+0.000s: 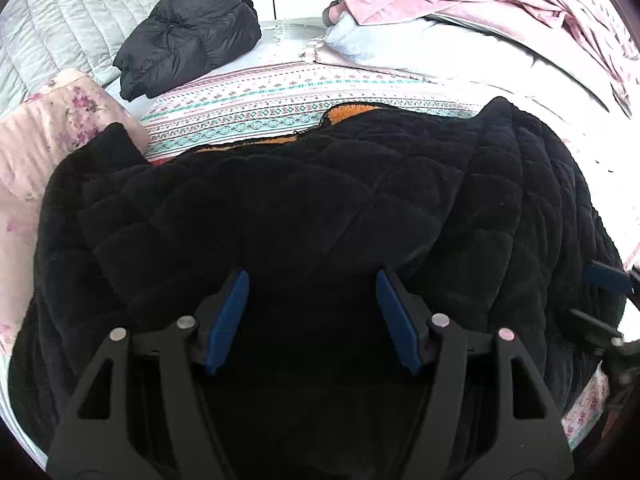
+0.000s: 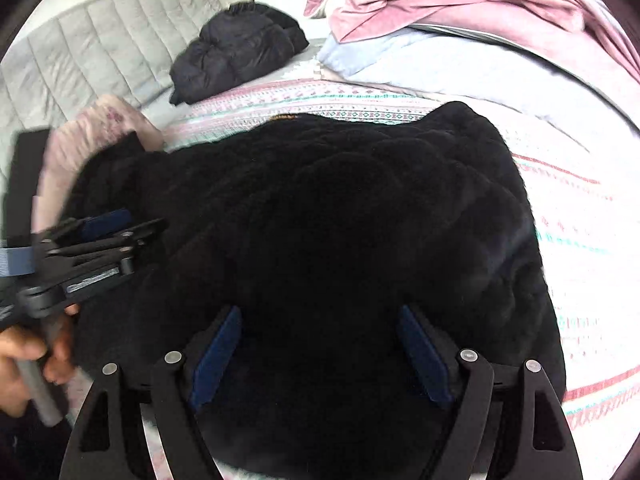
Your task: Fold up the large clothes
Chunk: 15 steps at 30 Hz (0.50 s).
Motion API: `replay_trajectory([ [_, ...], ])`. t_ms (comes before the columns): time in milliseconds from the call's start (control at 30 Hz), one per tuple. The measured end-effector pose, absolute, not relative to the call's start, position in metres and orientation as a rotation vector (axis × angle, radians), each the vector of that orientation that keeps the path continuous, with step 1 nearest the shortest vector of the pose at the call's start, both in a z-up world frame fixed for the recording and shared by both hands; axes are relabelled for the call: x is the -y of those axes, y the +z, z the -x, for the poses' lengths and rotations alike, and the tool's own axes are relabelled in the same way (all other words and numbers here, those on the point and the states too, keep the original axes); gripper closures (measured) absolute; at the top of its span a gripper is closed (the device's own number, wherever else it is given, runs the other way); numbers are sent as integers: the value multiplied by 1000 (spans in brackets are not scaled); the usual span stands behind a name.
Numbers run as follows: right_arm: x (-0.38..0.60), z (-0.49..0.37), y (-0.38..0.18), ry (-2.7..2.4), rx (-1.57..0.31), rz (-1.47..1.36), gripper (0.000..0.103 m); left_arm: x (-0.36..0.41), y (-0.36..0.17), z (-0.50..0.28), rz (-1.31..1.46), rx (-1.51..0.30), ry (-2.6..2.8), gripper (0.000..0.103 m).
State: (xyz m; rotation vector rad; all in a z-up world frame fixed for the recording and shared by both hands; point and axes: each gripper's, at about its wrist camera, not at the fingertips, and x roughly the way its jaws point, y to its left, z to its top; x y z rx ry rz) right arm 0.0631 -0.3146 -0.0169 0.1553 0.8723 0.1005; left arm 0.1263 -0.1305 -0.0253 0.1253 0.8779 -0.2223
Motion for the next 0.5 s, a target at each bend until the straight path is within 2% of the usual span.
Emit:
replay_trajectory([
  [233, 390, -7, -30, 194, -846, -637, 21, 110, 3, -104, -90, -875, -242, 35],
  [400, 410, 17, -62, 160, -957, -746, 21, 116, 2, -90, -106, -863, -248, 35],
  [500, 424, 16, -90, 134, -956, -882, 21, 126, -3, -89, -130, -864, -242, 35],
])
